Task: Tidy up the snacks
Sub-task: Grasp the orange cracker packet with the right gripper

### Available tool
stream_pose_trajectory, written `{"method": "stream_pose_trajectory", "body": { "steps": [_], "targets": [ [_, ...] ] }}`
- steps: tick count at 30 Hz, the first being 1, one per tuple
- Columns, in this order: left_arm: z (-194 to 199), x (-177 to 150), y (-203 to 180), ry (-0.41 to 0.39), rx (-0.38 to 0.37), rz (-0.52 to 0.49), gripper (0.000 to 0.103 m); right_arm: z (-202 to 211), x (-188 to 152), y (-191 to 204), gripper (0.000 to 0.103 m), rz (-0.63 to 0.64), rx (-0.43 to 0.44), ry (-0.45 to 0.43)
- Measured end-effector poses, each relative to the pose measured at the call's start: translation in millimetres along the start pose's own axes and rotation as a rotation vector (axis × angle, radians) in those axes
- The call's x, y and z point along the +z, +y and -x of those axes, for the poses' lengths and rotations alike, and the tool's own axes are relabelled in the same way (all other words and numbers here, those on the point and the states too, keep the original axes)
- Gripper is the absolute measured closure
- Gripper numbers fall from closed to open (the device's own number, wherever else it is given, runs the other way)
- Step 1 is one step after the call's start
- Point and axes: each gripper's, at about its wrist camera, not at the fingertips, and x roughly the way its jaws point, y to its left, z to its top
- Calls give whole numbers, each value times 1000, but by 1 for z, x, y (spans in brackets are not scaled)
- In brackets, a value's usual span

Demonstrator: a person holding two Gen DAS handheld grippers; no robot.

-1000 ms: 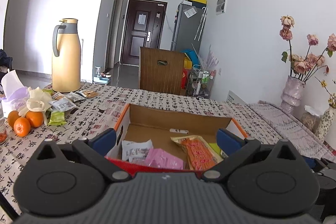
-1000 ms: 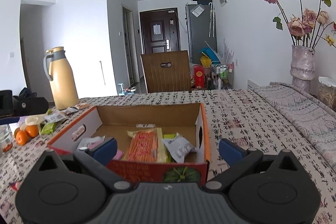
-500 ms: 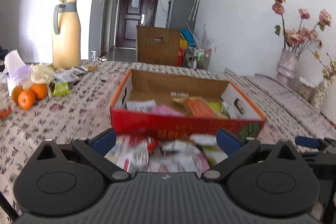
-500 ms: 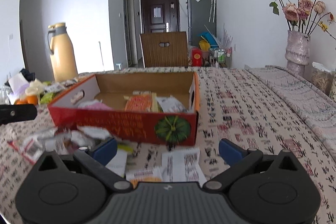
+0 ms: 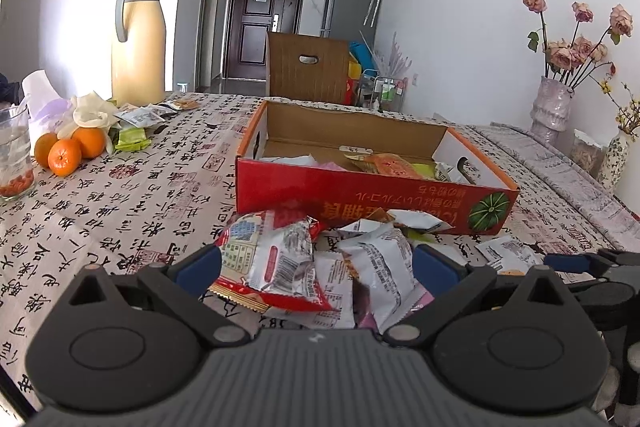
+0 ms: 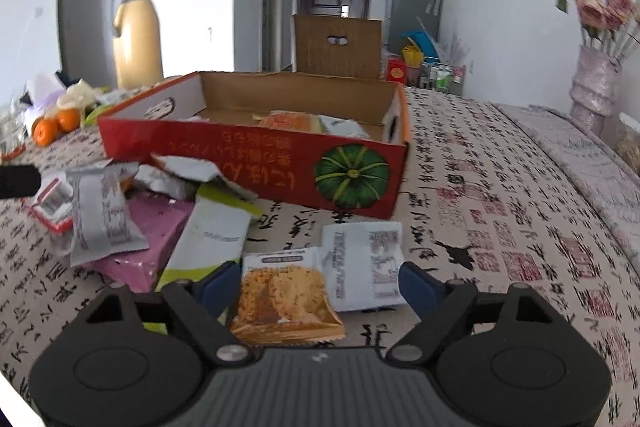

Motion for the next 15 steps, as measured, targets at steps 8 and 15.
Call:
{"method": "stream_pose_trajectory", "body": {
  "steps": [8,15],
  "targets": [
    [-1,-1,0,2,-3,4,0,-7,9,5,34,34,14,2],
    [-2,0,3,5,2,14,0,-5,5,-1,39,42,28,17]
  ]
}}
